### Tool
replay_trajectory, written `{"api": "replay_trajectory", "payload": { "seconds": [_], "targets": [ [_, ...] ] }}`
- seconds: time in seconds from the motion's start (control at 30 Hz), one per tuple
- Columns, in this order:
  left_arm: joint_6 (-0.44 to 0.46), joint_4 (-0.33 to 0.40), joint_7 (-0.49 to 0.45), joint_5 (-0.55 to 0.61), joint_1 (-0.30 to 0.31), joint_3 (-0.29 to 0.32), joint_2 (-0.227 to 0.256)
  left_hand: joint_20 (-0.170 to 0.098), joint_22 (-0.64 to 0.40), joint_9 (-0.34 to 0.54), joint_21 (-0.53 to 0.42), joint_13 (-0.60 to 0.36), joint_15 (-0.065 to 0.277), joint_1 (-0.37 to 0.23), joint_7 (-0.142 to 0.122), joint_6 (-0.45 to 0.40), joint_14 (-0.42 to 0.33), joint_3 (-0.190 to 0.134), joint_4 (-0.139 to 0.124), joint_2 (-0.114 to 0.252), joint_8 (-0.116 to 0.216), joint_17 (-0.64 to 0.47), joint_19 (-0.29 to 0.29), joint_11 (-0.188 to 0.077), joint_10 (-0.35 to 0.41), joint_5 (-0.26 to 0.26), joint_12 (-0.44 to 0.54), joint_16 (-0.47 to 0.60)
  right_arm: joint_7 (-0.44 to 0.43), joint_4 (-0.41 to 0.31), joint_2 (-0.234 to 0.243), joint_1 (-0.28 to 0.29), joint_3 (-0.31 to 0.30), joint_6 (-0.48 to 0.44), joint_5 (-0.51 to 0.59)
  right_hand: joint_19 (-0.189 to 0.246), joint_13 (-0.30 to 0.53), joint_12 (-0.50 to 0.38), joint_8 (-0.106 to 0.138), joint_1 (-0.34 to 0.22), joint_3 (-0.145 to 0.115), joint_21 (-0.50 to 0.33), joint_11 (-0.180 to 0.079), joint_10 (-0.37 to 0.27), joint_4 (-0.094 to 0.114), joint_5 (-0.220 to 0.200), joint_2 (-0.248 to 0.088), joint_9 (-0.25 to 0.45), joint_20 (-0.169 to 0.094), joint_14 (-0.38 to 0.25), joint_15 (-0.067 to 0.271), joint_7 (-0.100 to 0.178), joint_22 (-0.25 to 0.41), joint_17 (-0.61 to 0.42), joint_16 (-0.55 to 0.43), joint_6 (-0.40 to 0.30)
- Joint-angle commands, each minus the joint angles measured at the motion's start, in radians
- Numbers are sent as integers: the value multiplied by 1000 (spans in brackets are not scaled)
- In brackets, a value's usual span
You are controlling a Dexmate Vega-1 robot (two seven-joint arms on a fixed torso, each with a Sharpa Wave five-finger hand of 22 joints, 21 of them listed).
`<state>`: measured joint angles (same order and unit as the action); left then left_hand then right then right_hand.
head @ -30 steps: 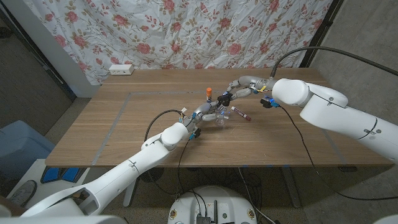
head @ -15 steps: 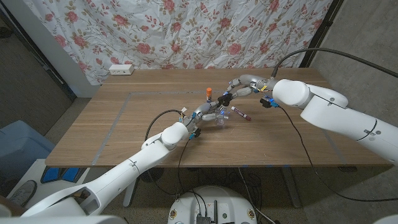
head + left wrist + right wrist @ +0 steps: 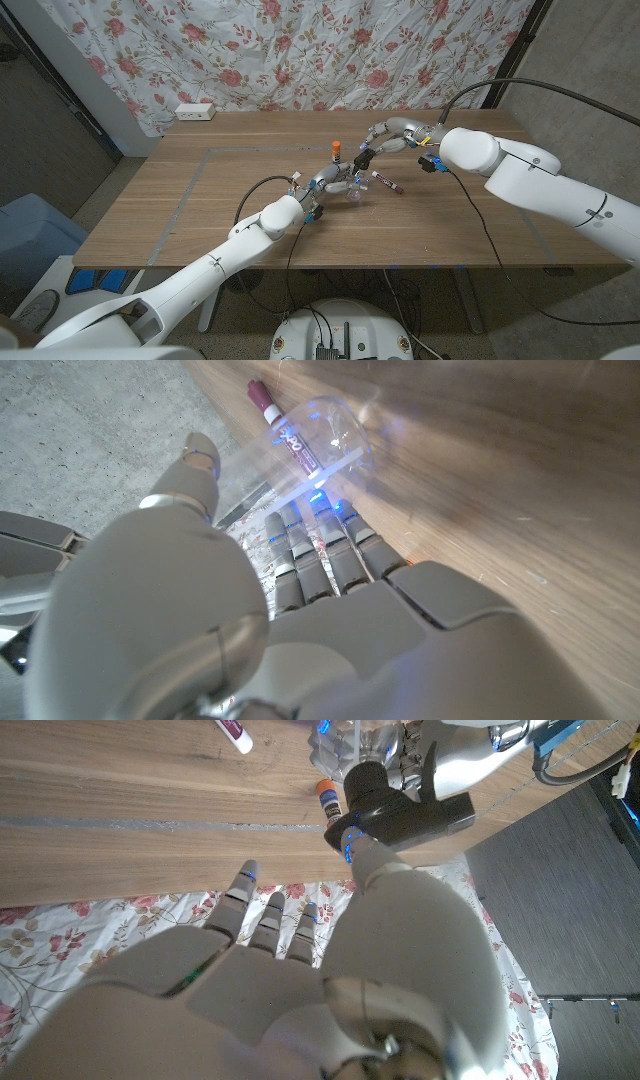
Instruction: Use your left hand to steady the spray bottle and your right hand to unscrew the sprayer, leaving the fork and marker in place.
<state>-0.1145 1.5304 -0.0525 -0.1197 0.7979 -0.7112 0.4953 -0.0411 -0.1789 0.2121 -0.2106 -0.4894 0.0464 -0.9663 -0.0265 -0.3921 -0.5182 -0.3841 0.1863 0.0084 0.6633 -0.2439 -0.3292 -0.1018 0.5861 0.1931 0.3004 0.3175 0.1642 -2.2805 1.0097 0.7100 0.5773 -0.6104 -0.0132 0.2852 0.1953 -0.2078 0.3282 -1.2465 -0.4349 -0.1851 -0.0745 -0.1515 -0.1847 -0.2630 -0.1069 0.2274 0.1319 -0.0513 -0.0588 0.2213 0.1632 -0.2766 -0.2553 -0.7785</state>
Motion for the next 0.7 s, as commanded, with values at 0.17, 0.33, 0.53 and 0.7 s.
{"api": "replay_trajectory", "payload": {
  "seconds": [0.17, 0.33, 0.53, 0.7],
  "targets": [
    [-16, -26, -2, 1, -13, -3, -13, -24, -2, 2, 0, -6, 97, 62, 19, -59, -9, -24, -16, 114, 8, -4, -8, -25, 35, 9, 5, -4, -10, 8, 13, 6, -24, 29, -9, -2, 3, 4, -27, -12, 5, -1, 7, 1, 4, -3, 7, -10, 6, 5, -2, 1, 3, -7, -8, 42],
    [-21, -27, -12, 5, -11, 0, -15, -24, -2, 2, 0, -6, 97, 61, 20, -60, -9, -25, -15, 114, 9, -4, -9, -27, 36, 9, 5, -4, -1, 0, 22, 3, -33, 16, -15, 7, 3, 4, -49, 0, 19, -4, 15, 0, 14, 1, 16, -17, 9, 4, -7, 1, 3, -9, -10, 74],
    [-26, -28, -24, 7, -6, 2, -19, -24, -2, 2, -1, -7, 97, 61, 20, -64, -10, -25, -14, 113, 10, -4, -10, -27, 42, 9, 6, -4, -6, -12, 37, 10, -50, -1, -25, 15, 3, 4, -75, 31, 42, -6, 25, 2, 30, 6, 24, -23, 16, 1, -18, 0, 3, -10, -12, 110],
    [-24, -25, -33, 8, -2, 4, -19, -25, -2, 3, -1, -7, 97, 61, 20, -65, -11, -25, -14, 113, 11, -5, -11, -26, 43, 9, 6, -3, -4, -18, 54, 17, -67, -10, -43, 27, 5, 4, -105, 181, 116, -4, 58, 2, 80, 29, 48, -27, 58, -7, -55, -2, 4, -7, -10, 119]
  ]
}}
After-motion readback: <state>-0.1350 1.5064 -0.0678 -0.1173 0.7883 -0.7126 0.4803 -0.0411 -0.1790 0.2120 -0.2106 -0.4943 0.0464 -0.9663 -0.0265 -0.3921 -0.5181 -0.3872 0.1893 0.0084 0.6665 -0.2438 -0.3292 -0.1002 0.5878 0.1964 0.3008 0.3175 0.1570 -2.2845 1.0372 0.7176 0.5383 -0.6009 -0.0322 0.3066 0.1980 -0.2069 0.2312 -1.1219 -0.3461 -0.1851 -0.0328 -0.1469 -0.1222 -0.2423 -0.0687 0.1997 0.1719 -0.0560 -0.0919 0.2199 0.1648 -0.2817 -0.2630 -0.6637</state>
